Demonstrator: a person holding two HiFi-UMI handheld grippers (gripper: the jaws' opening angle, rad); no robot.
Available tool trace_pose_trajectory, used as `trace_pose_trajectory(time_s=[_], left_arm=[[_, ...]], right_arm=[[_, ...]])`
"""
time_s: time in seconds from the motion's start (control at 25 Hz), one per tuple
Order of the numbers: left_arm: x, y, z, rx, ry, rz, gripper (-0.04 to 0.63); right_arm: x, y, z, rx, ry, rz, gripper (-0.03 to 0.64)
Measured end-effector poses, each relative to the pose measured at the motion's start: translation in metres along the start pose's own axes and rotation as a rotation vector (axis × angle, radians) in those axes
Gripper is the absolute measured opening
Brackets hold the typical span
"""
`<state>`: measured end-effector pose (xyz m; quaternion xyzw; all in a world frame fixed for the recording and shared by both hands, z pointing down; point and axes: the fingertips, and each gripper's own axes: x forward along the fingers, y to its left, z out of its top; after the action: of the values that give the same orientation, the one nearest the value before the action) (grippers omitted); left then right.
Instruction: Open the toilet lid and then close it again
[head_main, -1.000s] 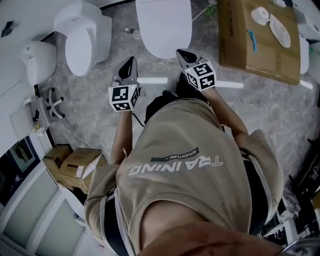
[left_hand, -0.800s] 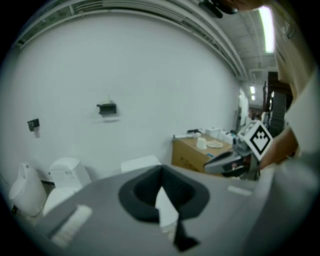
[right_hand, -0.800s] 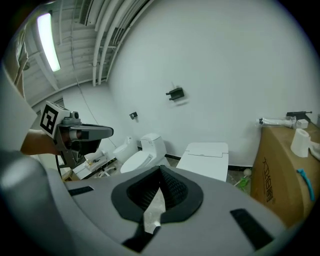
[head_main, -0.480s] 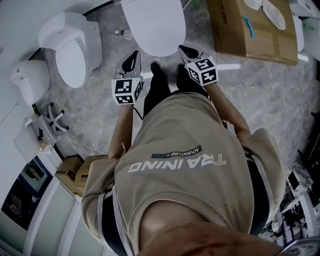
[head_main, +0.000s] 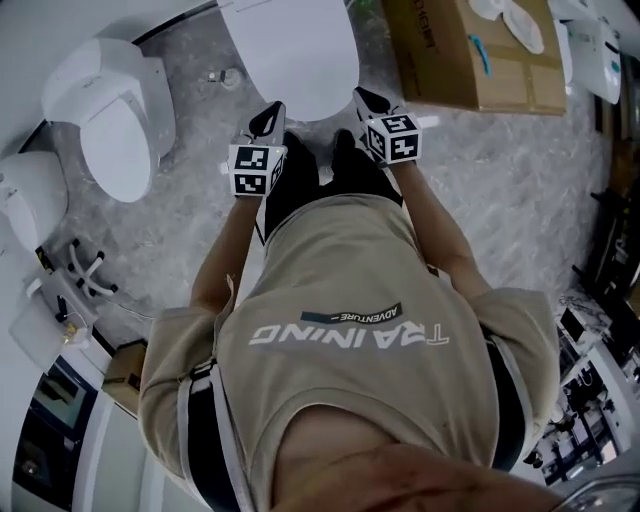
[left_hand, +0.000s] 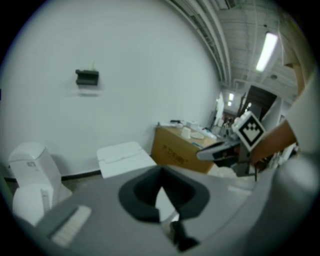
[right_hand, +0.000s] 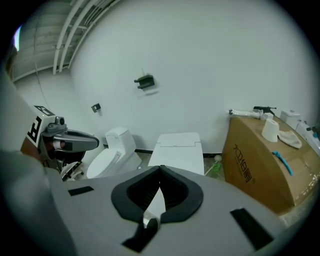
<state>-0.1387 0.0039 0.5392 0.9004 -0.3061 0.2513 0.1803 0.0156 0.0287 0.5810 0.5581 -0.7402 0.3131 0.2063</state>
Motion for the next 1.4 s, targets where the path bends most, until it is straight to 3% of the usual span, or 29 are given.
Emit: trace_pose_trajectory(time_s=[0.28,0.56,0.8,0.96,1.16,1.28,1.4], left_arm=[[0.054,-0.004,-0.070,-0.030,0.145,-0.065,0.003],[0.095,-0.015,-0.146,-0.025,0.298,-0.075,0.003],[0.120,-0.015,-0.201,-0.121,0.372,-0.031,0.003],[0.138,-0.004,-0.246,-0.236,0.439,0.021,0.003],[0.161,-0.008,-0.301,-0.291,0.524,0.012,0.003],[0.171,-0.010,-0.327,-0.370,0.533,0.028,0.003],[0.180,-0.013,-0.345,-0.372,0.533,0.031,0.003]], right_arm=[[0.038,-0.016,-0.065,0.022,0.173,-0.013,0.011],[0.077,-0.023,-0.140,0.037,0.292,0.083,0.011],[0.093,-0.043,-0.216,0.079,0.407,0.060,0.011],[0.111,-0.059,-0.270,0.148,0.502,0.029,0.011],[0.138,-0.068,-0.294,0.164,0.520,0.050,0.011],[0.155,-0.068,-0.305,0.124,0.528,0.089,0.011],[0.168,-0.070,-0.317,0.094,0.537,0.113,0.011]])
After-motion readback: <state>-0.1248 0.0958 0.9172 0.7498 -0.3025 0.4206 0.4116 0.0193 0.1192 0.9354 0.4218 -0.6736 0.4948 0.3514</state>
